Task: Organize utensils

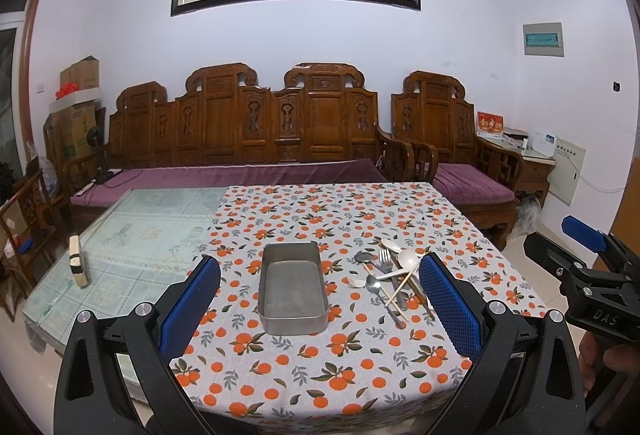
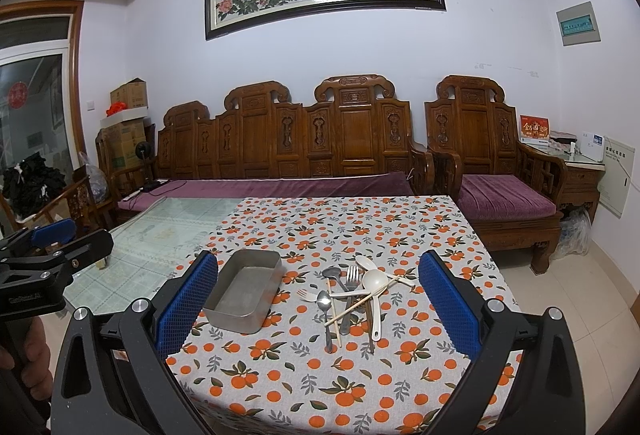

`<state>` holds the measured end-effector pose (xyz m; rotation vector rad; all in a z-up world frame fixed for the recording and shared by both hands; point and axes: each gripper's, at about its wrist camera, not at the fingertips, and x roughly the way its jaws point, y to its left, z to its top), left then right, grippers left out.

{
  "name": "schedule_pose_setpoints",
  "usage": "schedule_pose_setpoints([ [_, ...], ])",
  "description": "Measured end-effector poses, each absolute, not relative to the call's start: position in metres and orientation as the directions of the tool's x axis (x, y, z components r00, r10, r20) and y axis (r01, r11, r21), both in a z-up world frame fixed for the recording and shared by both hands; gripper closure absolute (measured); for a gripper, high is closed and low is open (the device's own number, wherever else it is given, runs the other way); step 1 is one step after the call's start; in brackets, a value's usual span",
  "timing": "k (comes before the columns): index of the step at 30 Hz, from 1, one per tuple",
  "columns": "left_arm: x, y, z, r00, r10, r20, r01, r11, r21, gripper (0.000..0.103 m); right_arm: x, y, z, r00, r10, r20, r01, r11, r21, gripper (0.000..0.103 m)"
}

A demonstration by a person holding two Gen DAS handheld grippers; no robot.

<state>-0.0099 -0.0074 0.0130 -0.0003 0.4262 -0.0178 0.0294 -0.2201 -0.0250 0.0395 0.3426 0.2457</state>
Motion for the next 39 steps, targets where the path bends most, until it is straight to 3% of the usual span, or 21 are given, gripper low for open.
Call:
schedule_pose_setpoints([
  [12, -0.005, -0.005, 0.007, 0.900, -0.026, -0.435, 0.024, 1.000, -0.009, 0.007, 0.027, -0.214, -0.025, 0.909, 0.242, -0.340, -0.227, 0.970, 0.082, 0.003],
  [20, 0.024, -0.005, -0.022, 0.866, -0.066, -0.495, 0.068, 0.998, -0.014, 0.007, 0.056, -0.222, -0.051, 0.898, 0.248, -0.363, -0.227, 0.969, 0.102, 0.003],
  [33, 0.083, -0.003, -0.060, 0.811, -0.103, -0.576, 0.116, 0.993, -0.014, 0.007, 0.140, -0.228, -0.081, 0.863, 0.204, -0.462, -0.214, 0.976, 0.032, 0.003],
  [39, 0.111, -0.012, -0.076, 0.785, -0.140, -0.603, 0.163, 0.986, -0.017, 0.007, 0.186, -0.244, -0.100, 0.823, 0.218, -0.525, -0.227, 0.973, 0.049, 0.010],
])
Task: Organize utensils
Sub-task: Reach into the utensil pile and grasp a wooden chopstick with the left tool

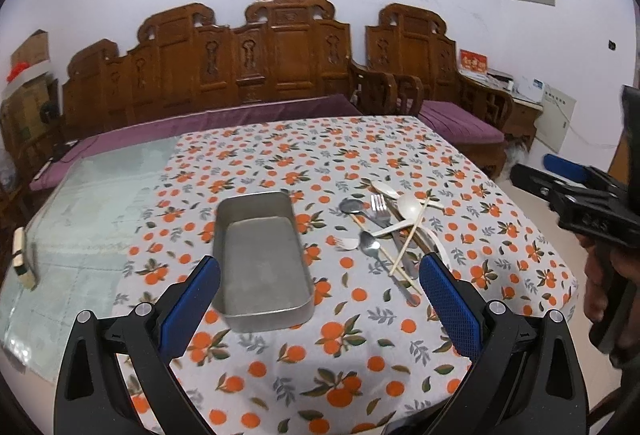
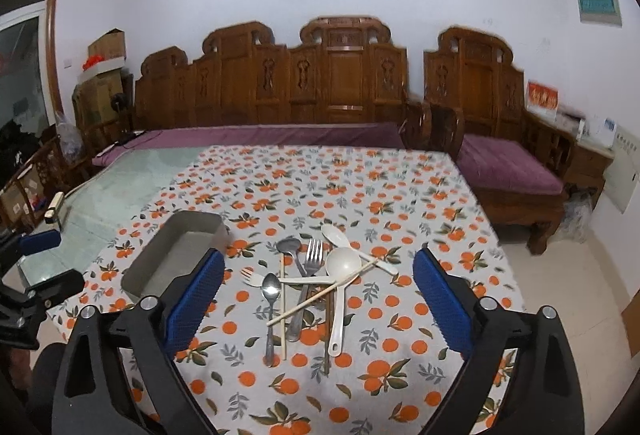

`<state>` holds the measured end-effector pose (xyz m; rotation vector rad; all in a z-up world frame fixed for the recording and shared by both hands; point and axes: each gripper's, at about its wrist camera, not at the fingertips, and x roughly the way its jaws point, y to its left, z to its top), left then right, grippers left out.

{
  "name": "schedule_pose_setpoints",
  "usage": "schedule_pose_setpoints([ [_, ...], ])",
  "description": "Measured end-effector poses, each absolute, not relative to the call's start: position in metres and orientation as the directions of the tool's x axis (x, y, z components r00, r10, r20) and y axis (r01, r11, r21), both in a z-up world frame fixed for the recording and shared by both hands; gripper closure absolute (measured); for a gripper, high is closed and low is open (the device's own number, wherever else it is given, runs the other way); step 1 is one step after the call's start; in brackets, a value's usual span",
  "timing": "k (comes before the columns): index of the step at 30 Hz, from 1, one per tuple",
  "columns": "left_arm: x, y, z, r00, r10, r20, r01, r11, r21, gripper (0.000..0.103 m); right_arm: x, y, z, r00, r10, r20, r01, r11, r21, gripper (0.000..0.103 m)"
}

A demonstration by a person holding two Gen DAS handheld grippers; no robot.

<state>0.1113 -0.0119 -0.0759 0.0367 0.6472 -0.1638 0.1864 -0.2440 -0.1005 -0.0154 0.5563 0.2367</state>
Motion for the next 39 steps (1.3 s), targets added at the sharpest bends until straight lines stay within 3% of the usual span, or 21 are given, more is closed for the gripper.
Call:
schedule_pose_setpoints([
  [14, 0.168, -0.069, -0.117, 0.702, -0.283, -0.654, 0.353, 0.935, -0.026, 0.007, 0.232, -0.266, -0.170, 0.714, 0.248, -0.655, -0.264, 0.961, 0.076, 0.040],
  [20, 0.202, -0.090, -0.147, 0.638, -0.321, -0.700, 0.406, 0.913, -0.048, 0.025, 0.240, -0.276, -0.191, 0.681, 0.244, -0.691, -0.255, 0.963, 0.089, 0.044],
  [22, 0.211, -0.098, -0.157, 0.615, -0.329, -0.717, 0.422, 0.905, -0.053, 0.035, 0.243, -0.279, -0.195, 0.673, 0.249, -0.696, -0.254, 0.962, 0.099, 0.049],
  [25, 0.224, -0.111, -0.172, 0.585, -0.336, -0.738, 0.447, 0.893, -0.052, 0.041, 0.247, -0.283, -0.201, 0.664, 0.252, -0.704, -0.253, 0.962, 0.105, 0.051],
  [36, 0.270, -0.144, -0.226, 0.481, -0.310, -0.820, 0.497, 0.867, -0.037, 0.076, 0.250, -0.287, -0.211, 0.652, 0.231, -0.722, -0.245, 0.966, 0.088, 0.052],
  [39, 0.275, -0.149, -0.231, 0.466, -0.311, -0.829, 0.513, 0.858, -0.033, 0.080, 0.251, -0.288, -0.212, 0.650, 0.232, -0.724, -0.242, 0.966, 0.092, 0.052],
])
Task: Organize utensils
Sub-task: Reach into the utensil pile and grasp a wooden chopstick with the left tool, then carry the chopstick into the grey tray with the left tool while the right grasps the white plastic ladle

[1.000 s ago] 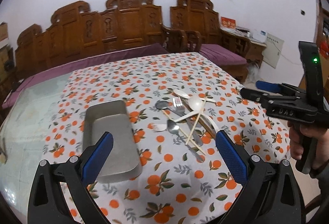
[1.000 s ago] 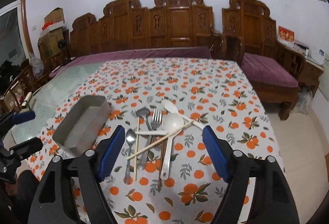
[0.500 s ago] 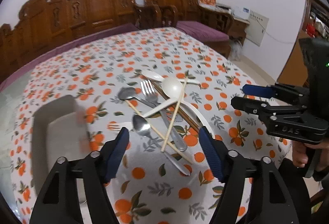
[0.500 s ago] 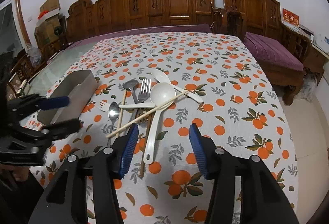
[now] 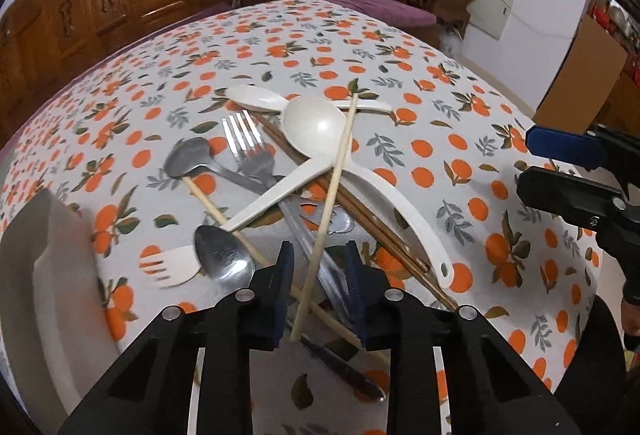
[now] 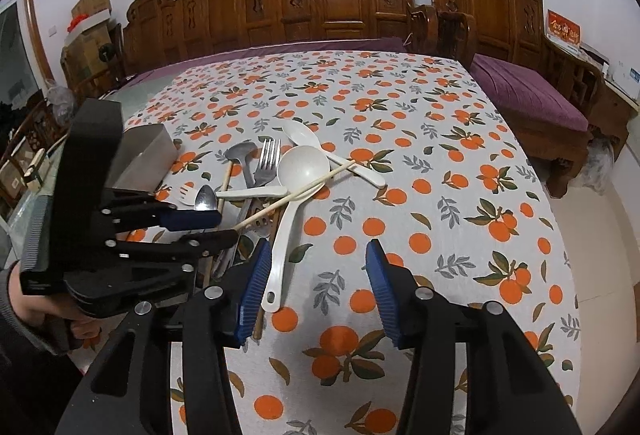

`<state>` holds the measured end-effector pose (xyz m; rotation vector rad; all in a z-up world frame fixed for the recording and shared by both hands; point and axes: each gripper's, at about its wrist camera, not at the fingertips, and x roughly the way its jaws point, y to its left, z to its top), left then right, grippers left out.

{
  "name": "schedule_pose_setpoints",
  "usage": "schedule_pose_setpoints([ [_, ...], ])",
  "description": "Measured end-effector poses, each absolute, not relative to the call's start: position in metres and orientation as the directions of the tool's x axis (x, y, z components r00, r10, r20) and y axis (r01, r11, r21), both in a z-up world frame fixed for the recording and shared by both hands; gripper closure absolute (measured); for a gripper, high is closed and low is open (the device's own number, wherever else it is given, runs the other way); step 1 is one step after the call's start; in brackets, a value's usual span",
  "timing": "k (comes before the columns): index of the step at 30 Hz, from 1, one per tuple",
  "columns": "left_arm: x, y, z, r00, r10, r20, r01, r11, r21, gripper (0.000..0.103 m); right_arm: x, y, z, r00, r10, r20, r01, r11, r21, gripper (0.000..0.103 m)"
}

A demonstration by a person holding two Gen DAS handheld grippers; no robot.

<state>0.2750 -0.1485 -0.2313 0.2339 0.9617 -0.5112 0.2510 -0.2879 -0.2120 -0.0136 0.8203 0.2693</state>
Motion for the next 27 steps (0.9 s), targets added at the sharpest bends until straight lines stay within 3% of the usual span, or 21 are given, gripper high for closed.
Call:
schedule_pose_setpoints([
  [4, 0.280, -0.150, -0.235, 0.451, -0.301, -0.840, 0.511, 0.859, -0.033, 0.097, 0.252, -0.288, -0.214, 0.645, 0.230, -0.728, -0.242, 0.966, 0.090, 0.052],
  [13, 0.265, -0.131, -0.216, 0.478, -0.372, -0.796, 0.489, 0.865, -0.111, 0.099, 0.260, -0.276, -0.226, 0.627, 0.238, -0.742, -0.260, 0.962, 0.088, 0.052],
  [27, 0.234, -0.095, -0.179, 0.545, -0.381, -0.747, 0.443, 0.887, -0.129, 0.099, 0.320, -0.239, -0.256, 0.573, 0.250, -0.780, -0.287, 0.953, 0.094, 0.062],
])
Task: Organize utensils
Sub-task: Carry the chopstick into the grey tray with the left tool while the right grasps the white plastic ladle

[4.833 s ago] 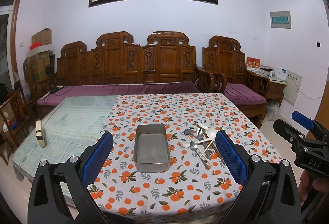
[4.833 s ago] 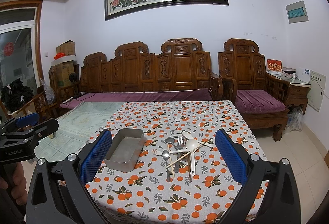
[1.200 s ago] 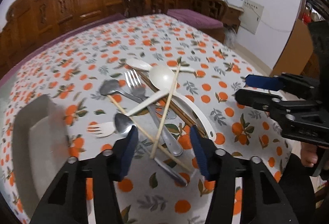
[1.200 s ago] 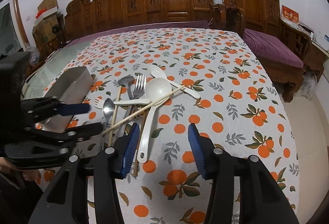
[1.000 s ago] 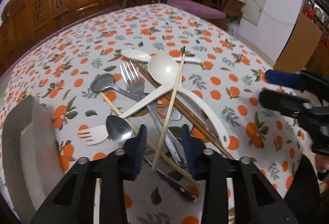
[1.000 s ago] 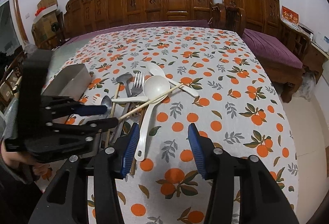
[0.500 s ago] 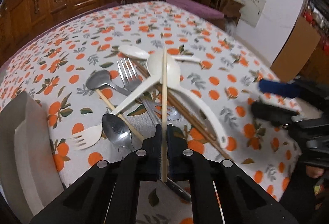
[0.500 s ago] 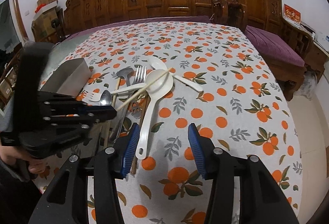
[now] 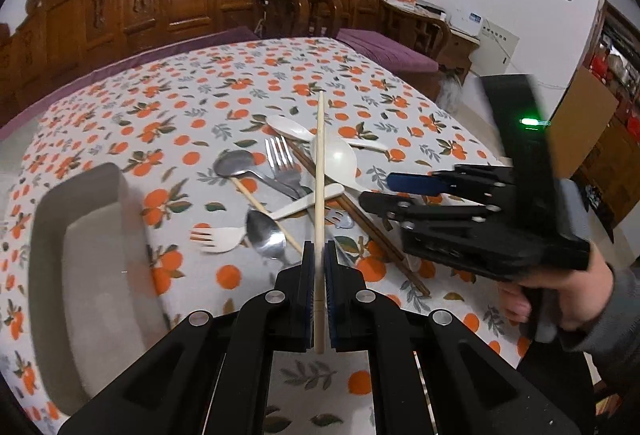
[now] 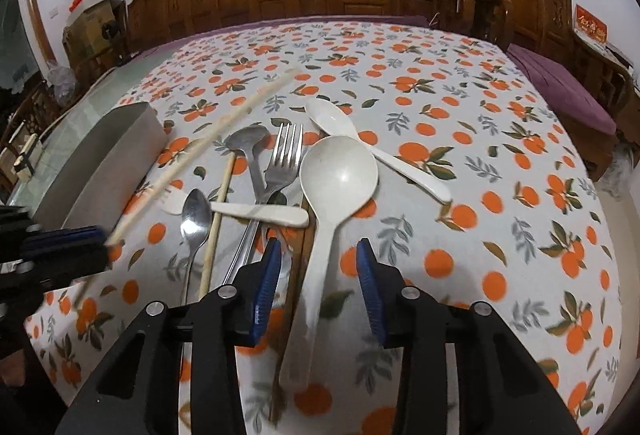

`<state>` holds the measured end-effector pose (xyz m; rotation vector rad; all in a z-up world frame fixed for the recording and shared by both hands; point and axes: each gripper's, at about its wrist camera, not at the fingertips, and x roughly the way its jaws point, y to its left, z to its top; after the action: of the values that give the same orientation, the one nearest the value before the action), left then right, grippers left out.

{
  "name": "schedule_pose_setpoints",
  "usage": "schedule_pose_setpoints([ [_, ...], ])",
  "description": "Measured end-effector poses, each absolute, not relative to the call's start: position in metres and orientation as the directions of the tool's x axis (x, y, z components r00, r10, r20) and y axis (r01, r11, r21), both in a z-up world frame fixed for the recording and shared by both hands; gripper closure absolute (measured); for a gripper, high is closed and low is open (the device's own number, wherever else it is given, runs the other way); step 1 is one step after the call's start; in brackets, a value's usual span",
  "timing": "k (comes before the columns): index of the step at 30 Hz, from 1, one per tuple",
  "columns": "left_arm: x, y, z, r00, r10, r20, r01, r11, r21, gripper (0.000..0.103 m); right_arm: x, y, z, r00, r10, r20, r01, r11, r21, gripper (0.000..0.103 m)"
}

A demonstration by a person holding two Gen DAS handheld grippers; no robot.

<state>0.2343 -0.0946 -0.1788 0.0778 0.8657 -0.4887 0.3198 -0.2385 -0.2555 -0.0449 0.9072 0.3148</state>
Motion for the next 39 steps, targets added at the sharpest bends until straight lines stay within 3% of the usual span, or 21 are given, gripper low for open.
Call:
schedule_pose_setpoints([
  [6, 0.225, -0.077, -0.165, 0.571, -0.362, -0.737, 0.422, 0.899, -0.115, 0.099, 0.340, -0.234, -0.268, 0.516, 0.216, -0.829, -0.257, 0.962, 0.091, 0.075],
  [10, 0.218, -0.067, -0.160, 0.583, -0.353, -0.732, 0.414, 0.904, -0.106, 0.099, 0.340, -0.236, -0.270, 0.493, 0.232, -0.839, -0.244, 0.962, 0.122, 0.092],
  [25, 0.208, -0.001, -0.154, 0.630, -0.273, -0.727, 0.307, 0.948, -0.090, 0.099, 0.302, -0.208, -0.211, 0.567, 0.277, -0.776, -0.326, 0.940, 0.098, 0.092],
  [39, 0.232, 0.061, -0.185, 0.571, -0.154, -0.807, 0.136, 0.986, -0.091, 0.099, 0.276, -0.135, -0.170, 0.558, 0.402, -0.726, -0.465, 0.876, 0.129, 0.092],
])
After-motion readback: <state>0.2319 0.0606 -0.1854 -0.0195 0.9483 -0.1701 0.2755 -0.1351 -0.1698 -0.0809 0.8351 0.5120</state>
